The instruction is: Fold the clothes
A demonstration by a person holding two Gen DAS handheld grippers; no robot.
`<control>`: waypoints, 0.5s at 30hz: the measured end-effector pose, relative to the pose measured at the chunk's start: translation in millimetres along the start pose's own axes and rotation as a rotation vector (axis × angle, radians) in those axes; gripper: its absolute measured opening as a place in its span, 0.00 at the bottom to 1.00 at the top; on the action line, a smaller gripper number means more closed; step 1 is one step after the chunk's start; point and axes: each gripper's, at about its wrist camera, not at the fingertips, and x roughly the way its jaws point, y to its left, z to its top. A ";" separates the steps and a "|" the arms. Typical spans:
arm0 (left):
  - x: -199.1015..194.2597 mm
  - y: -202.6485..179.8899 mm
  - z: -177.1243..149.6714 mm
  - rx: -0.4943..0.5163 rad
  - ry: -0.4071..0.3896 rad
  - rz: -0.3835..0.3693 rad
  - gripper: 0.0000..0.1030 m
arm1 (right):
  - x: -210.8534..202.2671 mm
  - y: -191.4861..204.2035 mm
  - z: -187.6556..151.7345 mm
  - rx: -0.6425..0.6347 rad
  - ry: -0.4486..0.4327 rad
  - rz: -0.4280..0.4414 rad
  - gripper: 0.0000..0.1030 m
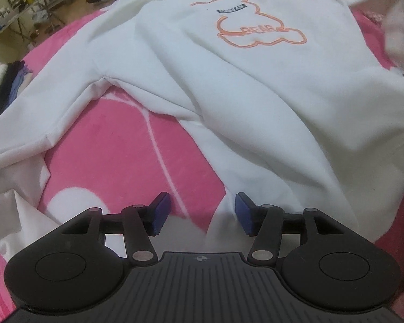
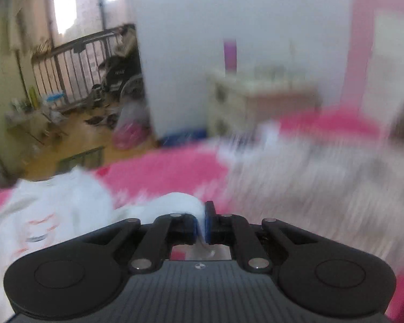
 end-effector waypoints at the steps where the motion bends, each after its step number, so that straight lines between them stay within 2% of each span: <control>1: -0.4 0.0 -0.1 0.002 0.000 0.001 0.52 | 0.7 2.0 14.7 -0.075 -0.031 -0.032 0.06; 4: -1.3 1.1 0.1 0.008 0.003 0.006 0.52 | 10.7 7.2 56.7 -0.265 -0.104 -0.120 0.06; 7: 0.3 2.7 1.6 0.007 0.008 0.005 0.52 | 26.1 2.5 93.5 -0.353 -0.146 -0.187 0.06; 9: 1.0 3.0 2.0 0.010 0.009 0.005 0.52 | 42.3 -5.0 105.6 -0.394 -0.149 -0.233 0.06; 10: 0.9 3.2 2.0 0.013 0.008 0.005 0.52 | 52.8 -8.9 105.8 -0.421 -0.135 -0.259 0.06; 13: 1.0 3.5 2.0 0.021 0.007 0.004 0.53 | 93.1 -22.2 86.0 -0.528 -0.012 -0.348 0.07; 15: 0.9 3.9 1.9 0.026 0.006 0.004 0.53 | 119.6 -32.6 71.4 -0.592 0.080 -0.407 0.14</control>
